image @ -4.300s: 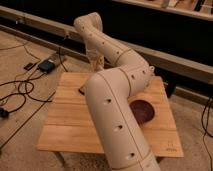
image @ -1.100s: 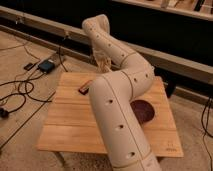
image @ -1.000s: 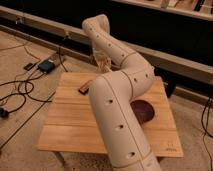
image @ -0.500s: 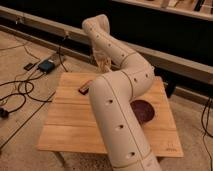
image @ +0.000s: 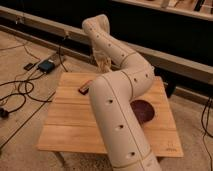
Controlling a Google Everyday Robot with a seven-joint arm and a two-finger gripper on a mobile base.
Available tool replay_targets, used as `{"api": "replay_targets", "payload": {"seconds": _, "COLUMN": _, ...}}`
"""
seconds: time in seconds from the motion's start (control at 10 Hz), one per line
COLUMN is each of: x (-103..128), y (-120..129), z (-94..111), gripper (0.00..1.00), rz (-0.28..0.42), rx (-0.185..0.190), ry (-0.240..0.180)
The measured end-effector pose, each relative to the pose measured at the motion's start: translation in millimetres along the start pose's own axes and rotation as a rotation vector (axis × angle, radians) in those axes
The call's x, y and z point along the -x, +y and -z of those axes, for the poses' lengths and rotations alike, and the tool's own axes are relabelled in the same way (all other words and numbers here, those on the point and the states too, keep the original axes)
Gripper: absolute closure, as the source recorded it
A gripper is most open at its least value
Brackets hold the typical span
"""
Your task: Place the white sponge in the ceramic cup
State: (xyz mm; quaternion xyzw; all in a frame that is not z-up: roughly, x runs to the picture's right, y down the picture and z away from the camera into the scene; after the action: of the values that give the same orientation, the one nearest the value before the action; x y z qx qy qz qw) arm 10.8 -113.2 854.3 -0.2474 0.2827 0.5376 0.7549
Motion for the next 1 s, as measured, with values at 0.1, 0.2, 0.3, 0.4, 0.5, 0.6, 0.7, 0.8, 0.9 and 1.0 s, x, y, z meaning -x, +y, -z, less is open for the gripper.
{"api": "replay_targets", "payload": {"seconds": 0.1, "x": 0, "y": 0, "z": 0, "gripper": 1.00, "rz": 0.000, "rx": 0.000, "ry": 0.000}}
{"api": "replay_targets", "payload": {"seconds": 0.2, "x": 0, "y": -1, "z": 0, "gripper": 1.00, "rz": -0.001, "rx": 0.002, "ry": 0.000}}
{"api": "replay_targets", "payload": {"seconds": 0.3, "x": -1, "y": -4, "z": -1, "gripper": 1.00, "rz": -0.002, "rx": 0.007, "ry": 0.000}}
{"api": "replay_targets", "payload": {"seconds": 0.4, "x": -2, "y": -9, "z": -3, "gripper": 1.00, "rz": 0.001, "rx": 0.008, "ry": 0.000}}
{"api": "replay_targets", "payload": {"seconds": 0.5, "x": -3, "y": -16, "z": -6, "gripper": 1.00, "rz": 0.009, "rx": 0.010, "ry": -0.006}}
{"api": "replay_targets", "payload": {"seconds": 0.6, "x": -3, "y": -19, "z": -7, "gripper": 1.00, "rz": 0.011, "rx": 0.012, "ry": -0.008}}
{"api": "replay_targets", "payload": {"seconds": 0.7, "x": -3, "y": -25, "z": -9, "gripper": 1.00, "rz": 0.013, "rx": 0.019, "ry": -0.015}}
{"api": "replay_targets", "payload": {"seconds": 0.8, "x": -1, "y": -31, "z": -11, "gripper": 1.00, "rz": 0.024, "rx": 0.036, "ry": -0.036}}
{"api": "replay_targets", "payload": {"seconds": 0.9, "x": 2, "y": -33, "z": -12, "gripper": 1.00, "rz": 0.036, "rx": 0.049, "ry": -0.054}}
{"api": "replay_targets", "payload": {"seconds": 1.0, "x": 6, "y": -36, "z": -12, "gripper": 1.00, "rz": 0.048, "rx": 0.068, "ry": -0.081}}
